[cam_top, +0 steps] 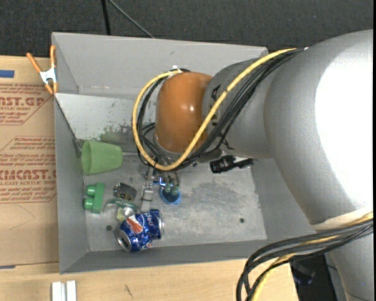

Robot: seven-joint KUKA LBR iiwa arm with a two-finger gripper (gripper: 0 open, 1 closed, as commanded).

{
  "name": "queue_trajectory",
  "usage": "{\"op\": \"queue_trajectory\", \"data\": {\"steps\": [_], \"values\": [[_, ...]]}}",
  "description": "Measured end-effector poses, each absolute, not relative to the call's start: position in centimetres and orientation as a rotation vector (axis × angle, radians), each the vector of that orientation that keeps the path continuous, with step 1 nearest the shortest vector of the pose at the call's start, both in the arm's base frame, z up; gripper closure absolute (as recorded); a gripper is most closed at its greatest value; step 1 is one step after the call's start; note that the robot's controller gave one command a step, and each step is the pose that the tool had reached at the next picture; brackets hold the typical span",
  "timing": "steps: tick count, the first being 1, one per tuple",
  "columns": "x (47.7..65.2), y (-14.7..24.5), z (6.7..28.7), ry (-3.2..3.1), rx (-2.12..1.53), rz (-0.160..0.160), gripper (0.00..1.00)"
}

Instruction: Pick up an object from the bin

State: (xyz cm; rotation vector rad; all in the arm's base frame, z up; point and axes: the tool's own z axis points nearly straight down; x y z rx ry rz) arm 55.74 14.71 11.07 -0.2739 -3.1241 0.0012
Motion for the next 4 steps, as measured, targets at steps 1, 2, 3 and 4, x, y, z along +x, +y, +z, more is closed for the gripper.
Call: {"op": "queue_trajectory", "data": {"steps": [1,2,3,4], "values": [[49.2,16.1,8.0,-3.135,-0.284,-0.002,0.00],[49.2,16.1,8.1,-3.129,-0.282,-0.002,1.00],[49.7,15.9,17.7,-3.146,0.097,-0.002,1.00],[56.8,15.5,33.0,-3.154,0.021,-0.005,1.00]]}}
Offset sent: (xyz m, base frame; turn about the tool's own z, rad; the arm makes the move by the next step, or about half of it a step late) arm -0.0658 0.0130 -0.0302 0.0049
